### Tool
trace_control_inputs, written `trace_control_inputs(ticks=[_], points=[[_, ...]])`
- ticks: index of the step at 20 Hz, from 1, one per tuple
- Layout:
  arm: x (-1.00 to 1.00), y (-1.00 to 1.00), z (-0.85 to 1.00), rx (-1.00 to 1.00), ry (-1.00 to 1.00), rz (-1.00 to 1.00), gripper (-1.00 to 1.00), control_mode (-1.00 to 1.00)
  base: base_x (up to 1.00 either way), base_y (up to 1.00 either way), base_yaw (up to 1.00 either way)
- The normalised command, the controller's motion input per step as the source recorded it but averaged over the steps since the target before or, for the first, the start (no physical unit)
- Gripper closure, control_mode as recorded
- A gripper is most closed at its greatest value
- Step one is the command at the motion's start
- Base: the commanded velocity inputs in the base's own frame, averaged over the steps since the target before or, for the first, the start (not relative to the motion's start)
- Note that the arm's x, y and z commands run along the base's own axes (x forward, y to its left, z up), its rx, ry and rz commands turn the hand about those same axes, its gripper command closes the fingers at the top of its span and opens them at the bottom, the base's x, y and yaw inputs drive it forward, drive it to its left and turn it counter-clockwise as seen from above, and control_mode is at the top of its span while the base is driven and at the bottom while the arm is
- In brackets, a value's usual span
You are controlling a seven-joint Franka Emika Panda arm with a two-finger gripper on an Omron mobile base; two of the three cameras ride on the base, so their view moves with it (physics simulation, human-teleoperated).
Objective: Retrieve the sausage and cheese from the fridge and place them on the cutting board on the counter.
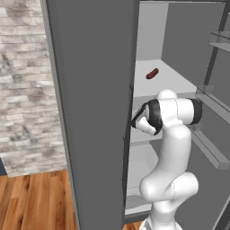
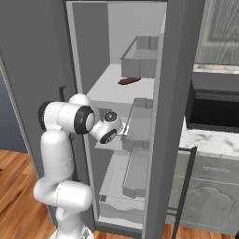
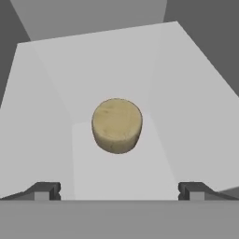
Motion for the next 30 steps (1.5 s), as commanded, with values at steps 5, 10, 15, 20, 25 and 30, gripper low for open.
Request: trace_control_inputs(ticks=[5, 10, 15, 20, 25, 30], points=[[0.15, 0.0, -0.25, 0.0, 0.0, 0.01, -1.0, -1.0, 0.0, 0.0, 0.0], [0.22, 0.0, -0.28, 0.0, 0.0, 0.01, -1.0, -1.0, 0.0, 0.0, 0.0], [0.17, 0.0, -0.46, 0.0, 0.0, 0.0, -1.0, -1.0, 0.0, 0.0, 0.0], [0.14, 0.0, -0.34, 0.0, 0.0, 0.01, -1.0, -1.0, 0.0, 0.0, 0.0], [0.12, 0.0, -0.17, 0.0, 0.0, 0.01, -1.0, -1.0, 0.0, 0.0, 0.0], [0.13, 0.0, -0.07, 0.0, 0.0, 0.02, -1.0, -1.0, 0.0, 0.0, 0.0]])
